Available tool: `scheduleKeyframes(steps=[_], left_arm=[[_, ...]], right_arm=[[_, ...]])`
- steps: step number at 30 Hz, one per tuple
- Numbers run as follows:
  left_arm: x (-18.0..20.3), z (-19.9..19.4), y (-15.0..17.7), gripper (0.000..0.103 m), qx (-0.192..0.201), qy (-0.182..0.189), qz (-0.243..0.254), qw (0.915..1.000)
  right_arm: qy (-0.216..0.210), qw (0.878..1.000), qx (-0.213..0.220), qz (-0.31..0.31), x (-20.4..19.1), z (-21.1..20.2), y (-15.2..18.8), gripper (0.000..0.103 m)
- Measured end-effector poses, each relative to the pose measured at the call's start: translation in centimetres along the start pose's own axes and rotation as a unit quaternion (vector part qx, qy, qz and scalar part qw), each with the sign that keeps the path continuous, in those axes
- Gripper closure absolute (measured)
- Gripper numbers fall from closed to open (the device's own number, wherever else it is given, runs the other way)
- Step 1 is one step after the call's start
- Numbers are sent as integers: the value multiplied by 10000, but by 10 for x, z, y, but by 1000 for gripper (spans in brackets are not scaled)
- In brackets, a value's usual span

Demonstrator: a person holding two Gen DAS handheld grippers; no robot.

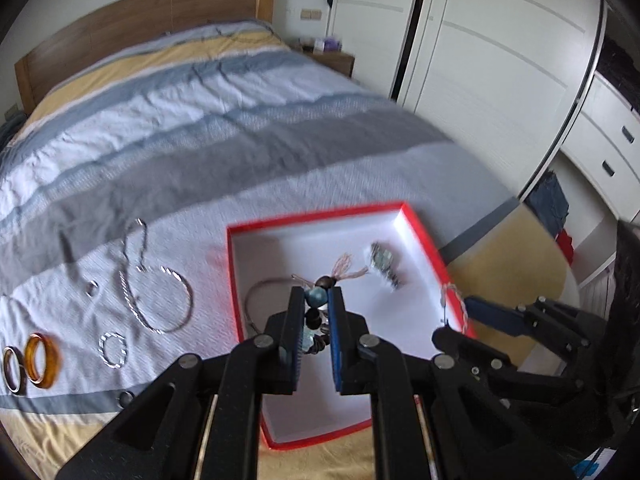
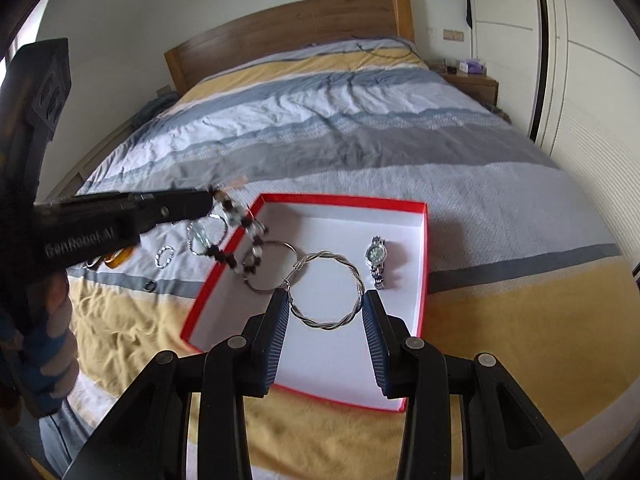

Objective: Organize jewelry
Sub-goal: 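Carry the bracelet and hoop into the red box and release both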

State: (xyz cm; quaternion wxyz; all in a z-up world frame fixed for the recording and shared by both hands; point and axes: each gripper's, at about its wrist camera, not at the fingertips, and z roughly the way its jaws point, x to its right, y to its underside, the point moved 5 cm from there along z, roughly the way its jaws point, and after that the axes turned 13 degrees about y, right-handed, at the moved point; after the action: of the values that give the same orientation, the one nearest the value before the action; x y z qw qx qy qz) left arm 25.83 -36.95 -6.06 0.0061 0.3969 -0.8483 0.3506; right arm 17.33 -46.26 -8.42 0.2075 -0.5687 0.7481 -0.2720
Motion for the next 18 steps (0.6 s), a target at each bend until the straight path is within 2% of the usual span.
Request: scheduleKeyframes(steps=[4,8,13,18], left_arm=[[-15,36,27,93,-432,-47,-81,9990],[-29,57,44,93,-663,-35,-208,9976],[-31,68,52,92,-740,36,-240,9970],[-32,69,52,92,-687,79,-374,9969]], right_arm=[[-16,9995,-314,-86,-3,37,14,65],[15,9981,-597,-160,-5,65,25,65],[82,9969,-739,-242,-5,80,31,65],[248,9945,-837,-574,-11,88,26,65]])
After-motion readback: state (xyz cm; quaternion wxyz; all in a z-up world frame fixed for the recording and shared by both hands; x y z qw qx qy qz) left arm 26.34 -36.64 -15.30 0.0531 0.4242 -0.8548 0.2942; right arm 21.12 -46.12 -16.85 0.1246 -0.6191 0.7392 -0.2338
